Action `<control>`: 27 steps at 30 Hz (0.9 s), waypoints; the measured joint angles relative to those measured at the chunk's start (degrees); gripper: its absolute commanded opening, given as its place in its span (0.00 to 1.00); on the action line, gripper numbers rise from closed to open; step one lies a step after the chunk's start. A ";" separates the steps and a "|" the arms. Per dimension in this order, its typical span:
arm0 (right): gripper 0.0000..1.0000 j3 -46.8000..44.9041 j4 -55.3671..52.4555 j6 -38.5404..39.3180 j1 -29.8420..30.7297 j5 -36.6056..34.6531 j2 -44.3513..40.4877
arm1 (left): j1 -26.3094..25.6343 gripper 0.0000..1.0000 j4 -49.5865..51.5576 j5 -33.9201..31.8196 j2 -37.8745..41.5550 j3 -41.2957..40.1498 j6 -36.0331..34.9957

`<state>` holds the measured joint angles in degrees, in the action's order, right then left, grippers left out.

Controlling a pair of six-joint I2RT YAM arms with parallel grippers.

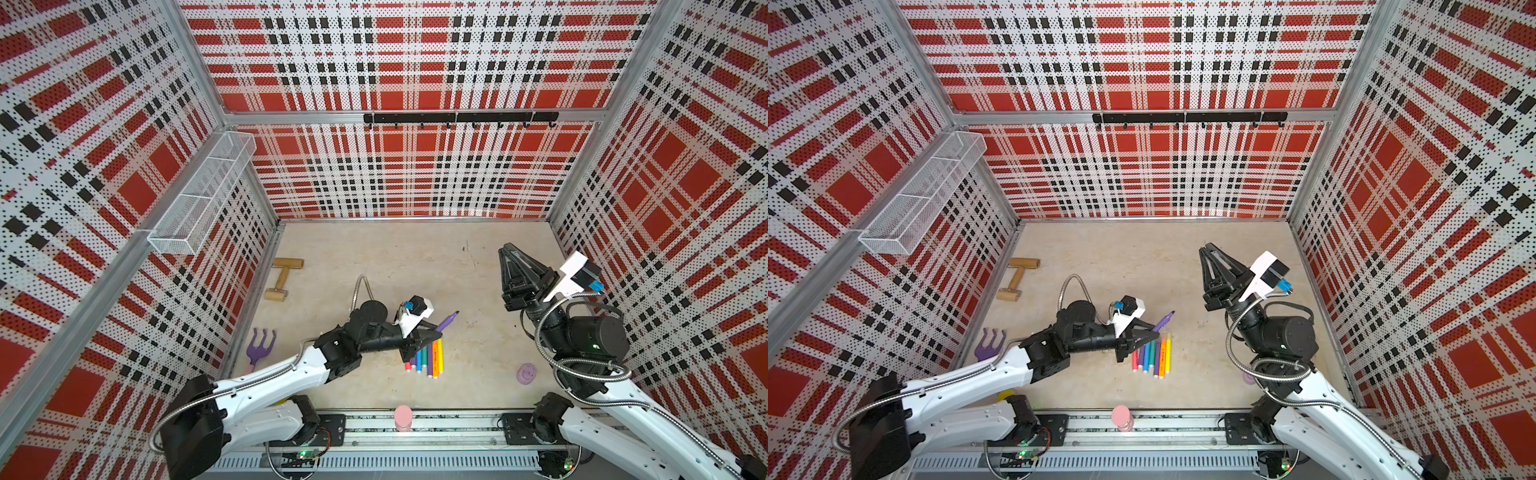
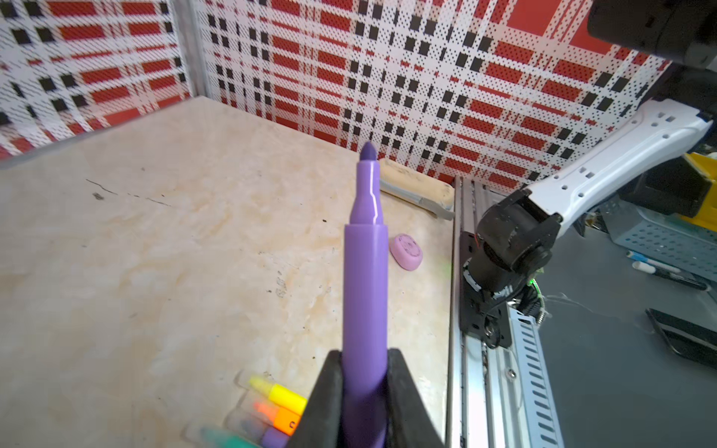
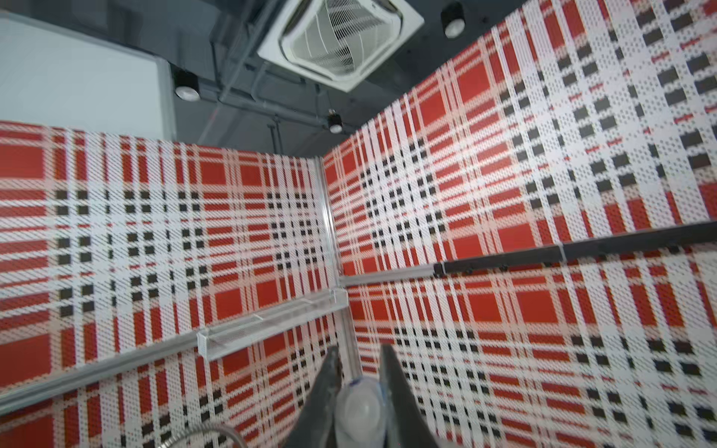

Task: Remove pen caps from pens
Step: Place the pen cap at the top-right of the table.

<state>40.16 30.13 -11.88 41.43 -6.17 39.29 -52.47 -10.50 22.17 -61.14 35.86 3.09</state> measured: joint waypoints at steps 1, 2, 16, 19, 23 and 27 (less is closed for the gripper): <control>0.00 0.33 -3.37 0.24 0.00 -2.32 0.07 | 0.02 0.00 0.00 -0.96 1.09 -0.13 -0.22; 0.00 0.90 -7.04 0.39 -0.07 -4.85 0.46 | 0.13 0.00 0.04 -2.21 2.29 -0.20 -0.57; 0.00 18.60 -52.85 -1.55 -17.64 -12.81 45.81 | 6.64 0.00 0.72 -20.87 14.86 -0.48 0.87; 0.00 25.11 -58.38 0.13 -19.91 -12.90 57.44 | 7.41 0.00 1.88 -24.57 15.28 -0.48 1.84; 0.00 33.59 -60.63 1.90 -23.10 -12.63 70.73 | 7.39 0.00 3.96 -27.85 14.71 -0.48 2.64; 0.00 38.18 -60.22 2.58 -24.96 -12.79 77.07 | 7.37 0.00 5.66 -29.20 13.79 -0.48 2.95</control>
<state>78.35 -30.09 -9.30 16.47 -18.96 116.36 -45.10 -4.84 -7.03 -47.35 35.38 6.04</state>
